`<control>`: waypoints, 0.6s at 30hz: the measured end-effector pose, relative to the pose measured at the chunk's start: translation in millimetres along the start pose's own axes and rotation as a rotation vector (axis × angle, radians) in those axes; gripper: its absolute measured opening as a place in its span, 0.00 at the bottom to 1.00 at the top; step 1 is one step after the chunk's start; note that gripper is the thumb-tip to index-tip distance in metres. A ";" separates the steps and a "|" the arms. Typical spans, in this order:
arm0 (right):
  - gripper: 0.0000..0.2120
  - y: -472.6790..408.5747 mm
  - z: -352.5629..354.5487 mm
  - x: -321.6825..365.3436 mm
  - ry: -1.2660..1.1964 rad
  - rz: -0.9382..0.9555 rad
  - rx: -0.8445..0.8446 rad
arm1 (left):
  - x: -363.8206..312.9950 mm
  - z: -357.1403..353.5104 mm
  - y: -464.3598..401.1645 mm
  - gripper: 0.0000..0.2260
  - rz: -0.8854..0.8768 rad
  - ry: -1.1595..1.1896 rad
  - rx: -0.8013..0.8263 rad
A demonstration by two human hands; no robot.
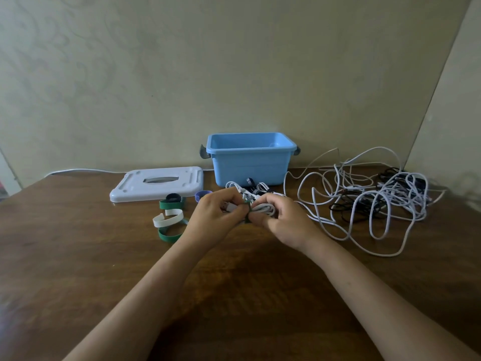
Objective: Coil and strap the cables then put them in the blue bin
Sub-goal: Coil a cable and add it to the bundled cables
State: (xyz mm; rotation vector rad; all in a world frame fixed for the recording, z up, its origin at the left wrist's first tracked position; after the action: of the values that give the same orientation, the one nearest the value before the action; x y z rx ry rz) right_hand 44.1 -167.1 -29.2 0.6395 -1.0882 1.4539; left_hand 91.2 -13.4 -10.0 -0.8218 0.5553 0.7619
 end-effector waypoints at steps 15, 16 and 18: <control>0.01 0.8 -1.3 -1.7 -0.155 -0.153 0.037 | -0.4 -0.6 -0.1 0.04 -0.053 -0.052 -0.001; 0.02 1.7 -1.6 -2.3 -0.198 -0.182 0.052 | -0.5 -0.4 -0.2 0.04 -0.064 -0.063 0.001; 0.04 1.9 -2.5 -5.0 -0.291 -0.228 0.075 | -1.9 0.5 -0.5 0.03 -0.088 -0.073 -0.001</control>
State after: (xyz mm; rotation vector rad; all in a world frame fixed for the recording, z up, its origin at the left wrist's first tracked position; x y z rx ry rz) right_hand 43.7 -167.0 -35.1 1.0193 -1.1440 1.2332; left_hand 90.5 -13.9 -8.2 -0.8110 0.4503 0.7089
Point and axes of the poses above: each hand's wrist, its own y-axis away from the middle knuckle, its own z-axis out of the back of the hand, x = y × z, the point moved 5 cm from there along -y, towards the middle knuckle, and after that the axes turned 4 degrees about -y, right-handed, at the moved point
